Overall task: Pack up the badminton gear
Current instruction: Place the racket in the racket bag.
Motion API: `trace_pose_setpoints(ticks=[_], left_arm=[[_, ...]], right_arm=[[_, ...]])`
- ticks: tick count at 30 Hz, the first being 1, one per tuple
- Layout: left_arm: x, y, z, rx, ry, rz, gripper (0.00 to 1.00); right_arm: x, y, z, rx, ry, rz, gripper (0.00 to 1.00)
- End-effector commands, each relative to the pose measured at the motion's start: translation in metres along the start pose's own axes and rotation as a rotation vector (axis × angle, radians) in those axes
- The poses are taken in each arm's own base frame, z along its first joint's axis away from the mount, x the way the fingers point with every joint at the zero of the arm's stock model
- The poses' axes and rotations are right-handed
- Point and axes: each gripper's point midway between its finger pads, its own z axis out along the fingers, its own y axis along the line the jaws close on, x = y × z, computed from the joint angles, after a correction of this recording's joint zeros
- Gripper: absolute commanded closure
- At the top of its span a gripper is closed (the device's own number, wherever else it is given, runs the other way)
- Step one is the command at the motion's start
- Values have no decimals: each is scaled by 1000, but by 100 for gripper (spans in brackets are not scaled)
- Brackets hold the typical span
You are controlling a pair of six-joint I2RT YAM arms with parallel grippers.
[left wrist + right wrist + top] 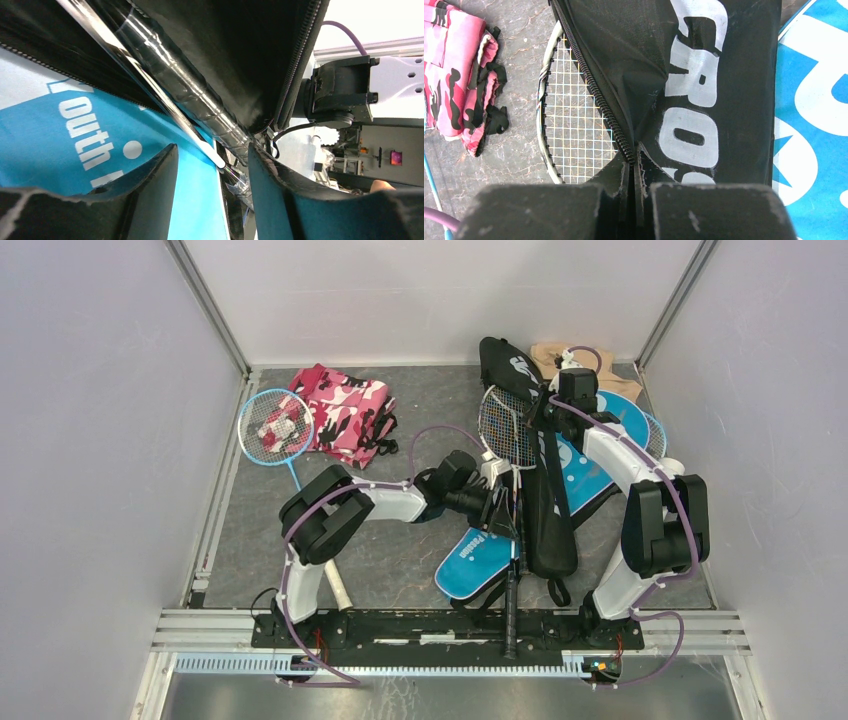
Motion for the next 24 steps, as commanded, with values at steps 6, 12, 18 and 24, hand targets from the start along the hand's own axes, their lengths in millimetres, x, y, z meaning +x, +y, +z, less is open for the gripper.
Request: trace_pose_setpoints(ticks=[6,12,18,24], left_arm=[[0,-4,9,23,-31,45,47],[5,-3,14,40,-28,30,50],[8,0,18,62,-34,-3,56],[6,-3,19,78,-38,-10,68]], right_arm=[[-28,12,-5,-41,-84,-16,100],[-29,12,-8,-41,-91,-20,100],[-29,10,-9,-37,-91,-21,100],[-29,10,-9,-37,-90,-22,100]])
